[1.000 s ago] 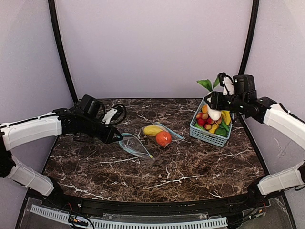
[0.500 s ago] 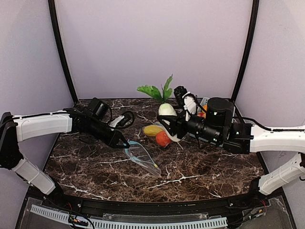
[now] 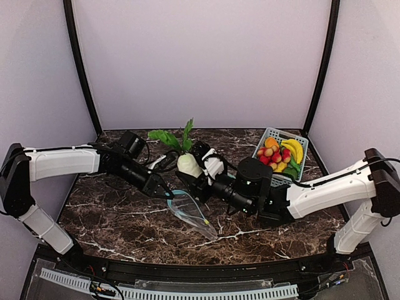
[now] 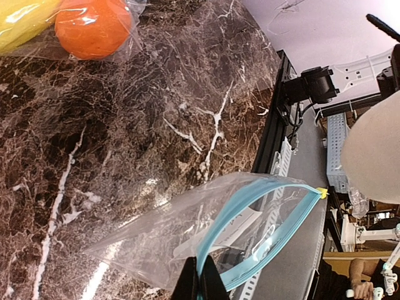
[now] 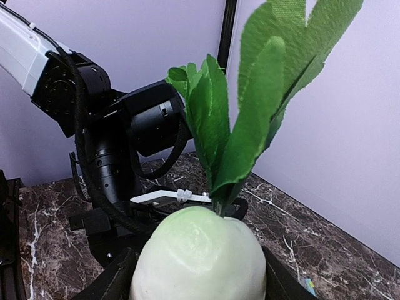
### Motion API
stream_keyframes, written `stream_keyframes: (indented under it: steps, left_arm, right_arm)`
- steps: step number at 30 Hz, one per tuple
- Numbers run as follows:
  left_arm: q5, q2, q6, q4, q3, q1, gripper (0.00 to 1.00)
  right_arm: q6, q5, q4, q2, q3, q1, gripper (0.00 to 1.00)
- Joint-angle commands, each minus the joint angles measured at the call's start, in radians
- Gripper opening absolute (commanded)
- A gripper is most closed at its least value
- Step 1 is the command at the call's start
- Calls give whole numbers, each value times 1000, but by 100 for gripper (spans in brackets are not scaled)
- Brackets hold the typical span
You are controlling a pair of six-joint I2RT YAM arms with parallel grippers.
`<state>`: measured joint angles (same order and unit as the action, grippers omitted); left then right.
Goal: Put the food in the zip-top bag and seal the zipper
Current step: Place the fake vegetable in the zipper food storage bag.
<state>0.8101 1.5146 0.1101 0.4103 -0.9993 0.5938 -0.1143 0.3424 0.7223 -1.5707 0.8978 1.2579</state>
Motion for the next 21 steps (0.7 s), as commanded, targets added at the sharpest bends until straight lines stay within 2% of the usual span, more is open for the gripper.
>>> stream_keyframes:
  steps: [1,13,21]
  left_arm:
    - [86,7,4,-6,-21,-7,1]
    - [130,21,18,-15,-21,-15,1]
    - [153,15,22,-24,-17,-20,1]
  right_arm:
    - [-22,16,147,-38,31,22,37]
    - [-19,-1,193,-131,62,49,36]
    - [4,4,204,-153,18,52,35]
